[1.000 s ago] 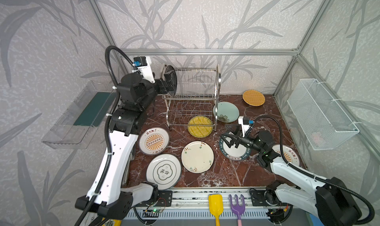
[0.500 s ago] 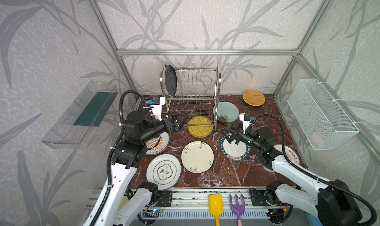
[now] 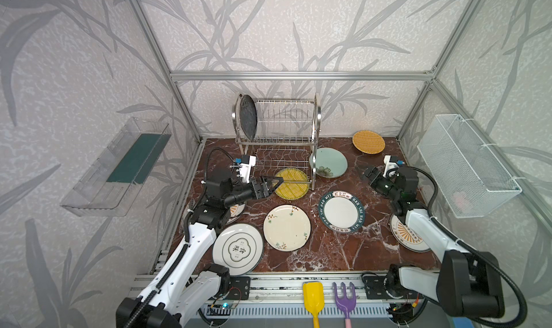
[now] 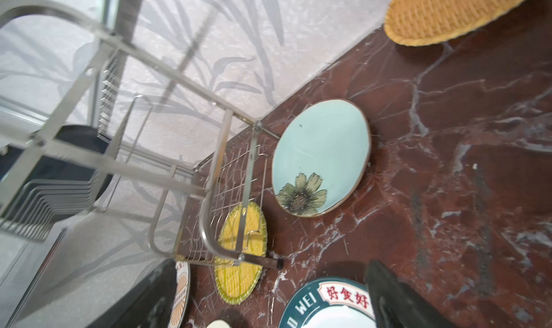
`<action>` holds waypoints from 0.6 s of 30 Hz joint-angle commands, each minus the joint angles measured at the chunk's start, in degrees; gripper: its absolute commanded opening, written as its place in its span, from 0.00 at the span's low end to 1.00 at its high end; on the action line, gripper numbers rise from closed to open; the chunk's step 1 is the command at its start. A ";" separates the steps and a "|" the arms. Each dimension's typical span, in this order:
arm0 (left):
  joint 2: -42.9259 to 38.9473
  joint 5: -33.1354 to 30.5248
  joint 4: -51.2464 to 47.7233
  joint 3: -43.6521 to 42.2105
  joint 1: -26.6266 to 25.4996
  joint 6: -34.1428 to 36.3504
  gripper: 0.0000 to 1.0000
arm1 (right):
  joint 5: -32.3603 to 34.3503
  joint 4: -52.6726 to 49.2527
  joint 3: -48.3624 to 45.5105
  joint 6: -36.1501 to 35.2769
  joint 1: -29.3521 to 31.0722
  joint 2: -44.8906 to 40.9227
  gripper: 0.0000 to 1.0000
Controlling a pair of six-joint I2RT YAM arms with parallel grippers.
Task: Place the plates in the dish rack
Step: 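Grasp the edge of the pale teal flower plate with the right gripper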
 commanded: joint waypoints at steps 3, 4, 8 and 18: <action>-3.59 -1.90 -3.83 0.02 0.20 3.50 0.99 | 1.24 -0.05 5.72 4.61 -0.09 11.79 0.86; -3.69 -1.73 -4.56 0.41 0.23 4.03 0.99 | 1.80 1.01 6.36 5.24 0.00 13.61 0.85; -4.12 -0.85 -4.12 0.27 0.23 3.89 0.99 | 3.24 3.05 10.40 7.19 0.24 21.72 0.80; -5.46 -0.28 -3.04 -0.25 0.40 4.14 0.99 | 5.37 8.83 18.94 12.55 3.47 38.88 0.72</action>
